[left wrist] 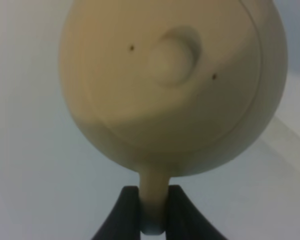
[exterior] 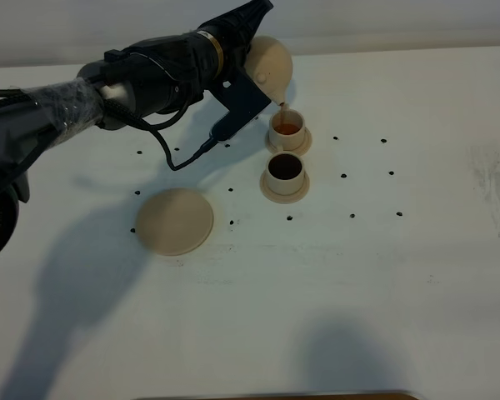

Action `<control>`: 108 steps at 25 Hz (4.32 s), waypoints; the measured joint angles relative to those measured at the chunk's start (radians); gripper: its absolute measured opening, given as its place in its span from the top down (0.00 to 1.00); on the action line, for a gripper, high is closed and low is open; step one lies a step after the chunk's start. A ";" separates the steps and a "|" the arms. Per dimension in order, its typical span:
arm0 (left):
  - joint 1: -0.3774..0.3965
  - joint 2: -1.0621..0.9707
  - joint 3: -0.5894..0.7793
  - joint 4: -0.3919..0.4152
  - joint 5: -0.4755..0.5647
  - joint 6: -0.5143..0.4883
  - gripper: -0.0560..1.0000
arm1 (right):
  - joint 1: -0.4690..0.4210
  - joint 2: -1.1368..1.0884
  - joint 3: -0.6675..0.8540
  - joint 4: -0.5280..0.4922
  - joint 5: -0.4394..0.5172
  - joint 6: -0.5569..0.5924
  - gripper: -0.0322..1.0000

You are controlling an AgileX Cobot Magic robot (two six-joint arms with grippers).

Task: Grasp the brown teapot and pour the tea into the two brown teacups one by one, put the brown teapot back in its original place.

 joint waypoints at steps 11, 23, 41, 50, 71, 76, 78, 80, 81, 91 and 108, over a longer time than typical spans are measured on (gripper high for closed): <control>-0.012 0.000 0.000 0.007 -0.011 0.000 0.79 | 0.000 0.000 0.000 0.000 0.000 0.000 0.67; -0.013 0.001 -0.003 0.049 -0.013 0.005 0.79 | 0.000 0.000 0.000 0.000 0.000 0.000 0.67; -0.013 0.001 -0.020 0.098 -0.014 0.011 0.79 | 0.000 0.000 0.000 0.000 0.000 0.000 0.67; -0.013 0.001 -0.020 0.130 -0.014 0.013 0.79 | 0.000 0.000 0.000 0.000 0.000 0.000 0.67; -0.013 0.001 -0.020 0.160 -0.014 0.015 0.79 | 0.000 0.000 0.000 0.000 0.000 0.000 0.67; -0.013 0.001 -0.020 0.161 -0.014 0.015 0.79 | 0.000 0.000 0.000 0.000 0.000 0.000 0.67; -0.013 0.001 -0.020 0.162 -0.014 0.015 0.79 | 0.000 0.000 0.000 0.000 0.000 0.000 0.67; -0.013 0.001 -0.020 0.162 -0.014 0.015 0.79 | 0.000 0.000 0.000 0.000 0.000 0.000 0.67; -0.013 0.001 -0.020 0.162 -0.014 0.015 0.79 | 0.000 0.000 0.000 0.000 0.000 0.000 0.67; -0.013 0.001 -0.020 0.163 -0.014 0.015 0.79 | 0.000 0.000 0.000 0.000 0.000 0.000 0.67; -0.013 0.001 -0.020 0.163 -0.014 0.014 0.79 | 0.000 0.000 0.000 0.000 0.000 0.000 0.67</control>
